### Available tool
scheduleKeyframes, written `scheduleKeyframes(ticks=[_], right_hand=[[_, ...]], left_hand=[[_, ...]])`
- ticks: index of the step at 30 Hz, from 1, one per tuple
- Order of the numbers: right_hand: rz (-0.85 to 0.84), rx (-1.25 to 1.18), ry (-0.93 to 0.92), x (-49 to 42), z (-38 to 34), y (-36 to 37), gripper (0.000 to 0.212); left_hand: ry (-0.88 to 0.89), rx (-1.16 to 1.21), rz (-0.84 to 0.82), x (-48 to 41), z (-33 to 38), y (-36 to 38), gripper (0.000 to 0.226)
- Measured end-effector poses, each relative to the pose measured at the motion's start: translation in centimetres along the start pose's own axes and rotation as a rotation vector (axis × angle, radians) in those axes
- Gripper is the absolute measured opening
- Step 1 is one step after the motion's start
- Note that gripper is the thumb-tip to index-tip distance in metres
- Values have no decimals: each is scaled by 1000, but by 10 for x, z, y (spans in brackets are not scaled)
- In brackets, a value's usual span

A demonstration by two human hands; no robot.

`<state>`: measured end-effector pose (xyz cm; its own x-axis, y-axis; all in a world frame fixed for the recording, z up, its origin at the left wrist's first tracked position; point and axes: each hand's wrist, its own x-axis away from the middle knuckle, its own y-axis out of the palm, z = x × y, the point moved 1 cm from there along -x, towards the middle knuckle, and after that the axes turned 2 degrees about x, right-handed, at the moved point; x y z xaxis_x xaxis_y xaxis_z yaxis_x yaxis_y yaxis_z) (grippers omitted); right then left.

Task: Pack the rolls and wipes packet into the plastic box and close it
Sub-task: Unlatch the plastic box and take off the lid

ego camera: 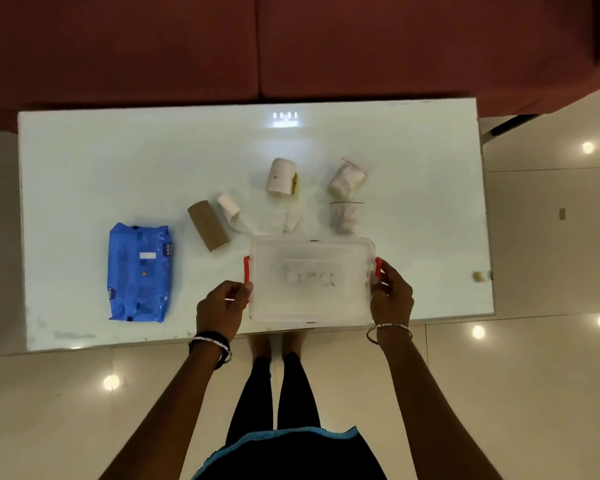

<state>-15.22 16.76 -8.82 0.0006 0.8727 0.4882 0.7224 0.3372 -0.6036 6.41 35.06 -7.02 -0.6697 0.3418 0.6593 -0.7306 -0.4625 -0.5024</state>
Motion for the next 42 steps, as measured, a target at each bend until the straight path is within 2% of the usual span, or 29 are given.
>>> scheduleKeyframes(ticks=[7,12,16,18,22,27,30,35,37,39,41,42], right_hand=[[34,-13,-41,-13,-5,19,31],[50,-12,-111,-11,0,23,34],[76,-60,-93,-9,4,28,36],[81,-93,-94,-8,5,30,35],[96,-104,-99,-8,6,29,33],[165,-1,-135,-13,12,29,30],[215,42,-34,-23,24,31,28],[57,-178,190,-41,33,33,18],[103,-106,201,-42,26,28,15],[316,99,78,-36,10,22,19],[459,196,-262,-15,-21,29,19],[424,213,-449,0,-38,38,18]], left_hand=[[71,-59,133,-16,-6,5,39],[164,-196,223,-14,-4,18,36],[142,-156,336,-17,-10,24,30],[79,-97,313,-23,-15,24,28],[-47,89,165,-37,-26,26,24],[-117,91,70,-50,-34,33,27],[-118,73,53,-54,-38,33,29],[-108,79,8,-59,-43,28,30],[-122,119,-13,-59,-44,26,30],[-145,187,-34,-58,-43,26,27],[-165,253,-59,-58,-43,24,25],[-174,289,-80,-58,-43,23,24]])
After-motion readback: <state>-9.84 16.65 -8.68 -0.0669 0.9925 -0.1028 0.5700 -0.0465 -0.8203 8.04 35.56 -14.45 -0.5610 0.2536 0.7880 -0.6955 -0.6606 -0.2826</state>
